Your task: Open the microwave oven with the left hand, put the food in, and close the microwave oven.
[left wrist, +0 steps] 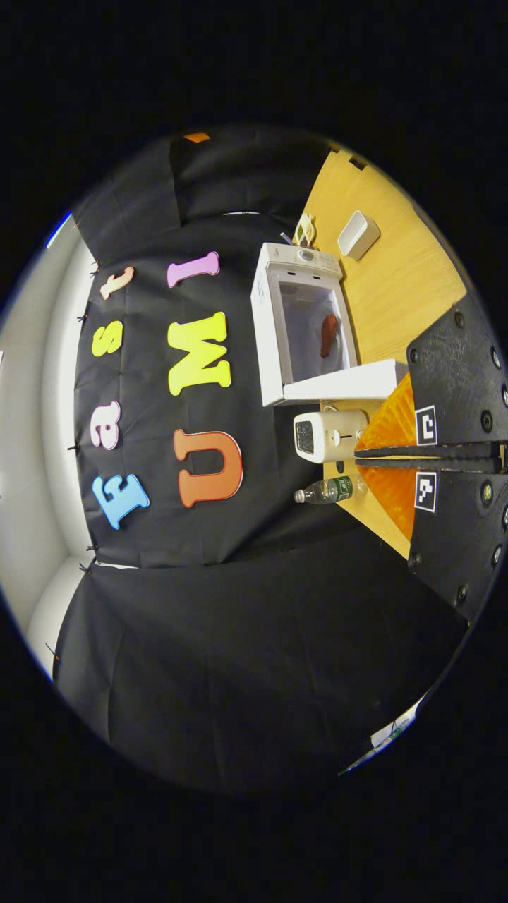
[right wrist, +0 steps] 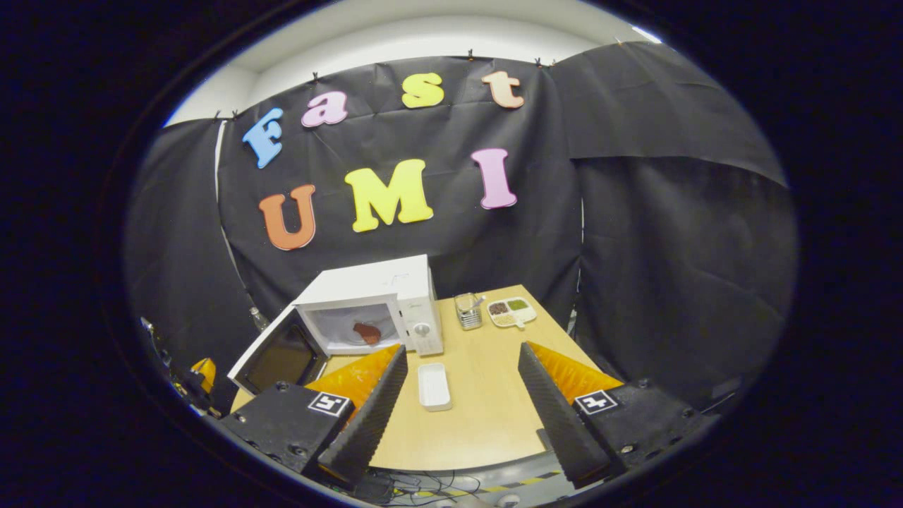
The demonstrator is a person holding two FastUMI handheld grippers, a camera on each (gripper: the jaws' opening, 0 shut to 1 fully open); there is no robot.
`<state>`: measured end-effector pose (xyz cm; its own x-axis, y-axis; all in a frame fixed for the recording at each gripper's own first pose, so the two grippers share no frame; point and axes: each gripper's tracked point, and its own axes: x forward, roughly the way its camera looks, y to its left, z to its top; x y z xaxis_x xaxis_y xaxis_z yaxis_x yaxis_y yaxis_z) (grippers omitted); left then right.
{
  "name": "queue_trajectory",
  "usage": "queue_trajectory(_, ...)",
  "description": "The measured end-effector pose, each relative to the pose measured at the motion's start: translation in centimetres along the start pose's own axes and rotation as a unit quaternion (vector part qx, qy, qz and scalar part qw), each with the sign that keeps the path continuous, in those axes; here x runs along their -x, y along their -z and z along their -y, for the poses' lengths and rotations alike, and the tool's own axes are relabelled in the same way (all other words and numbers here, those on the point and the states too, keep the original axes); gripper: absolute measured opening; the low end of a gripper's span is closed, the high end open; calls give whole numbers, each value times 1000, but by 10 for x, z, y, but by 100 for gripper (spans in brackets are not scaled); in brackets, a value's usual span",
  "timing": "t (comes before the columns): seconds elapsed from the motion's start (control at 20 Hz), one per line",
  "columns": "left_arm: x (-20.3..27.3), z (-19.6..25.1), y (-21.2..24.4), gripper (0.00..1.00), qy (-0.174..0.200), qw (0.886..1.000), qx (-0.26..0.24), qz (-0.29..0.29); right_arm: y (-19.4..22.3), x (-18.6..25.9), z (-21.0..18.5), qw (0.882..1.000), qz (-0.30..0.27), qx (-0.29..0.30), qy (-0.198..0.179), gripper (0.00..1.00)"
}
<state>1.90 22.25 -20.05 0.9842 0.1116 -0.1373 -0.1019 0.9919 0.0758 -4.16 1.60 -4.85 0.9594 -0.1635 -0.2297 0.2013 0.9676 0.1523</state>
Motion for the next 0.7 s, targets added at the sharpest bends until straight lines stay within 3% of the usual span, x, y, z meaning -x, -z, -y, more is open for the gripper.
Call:
queue_trajectory(0.45, -24, 47, 37, 0, 57, 997, 32, -35, 15, 0, -9, 1000, -20, 5, 12, 100)
queue_trajectory(0.5, -24, 54, 39, 0, 63, 997, 33, -38, 16, -1, -7, 1000, -20, 5, 13, 90)
queue_trajectory(0.55, -23, 60, 40, 0, 68, 996, 35, -38, 16, -1, -6, 1000, -21, 2, 12, 100)
queue_trajectory(0.7, -23, 78, 35, 0, 81, 996, 31, -32, 22, -3, -3, 1000, -23, -3, 7, 100)
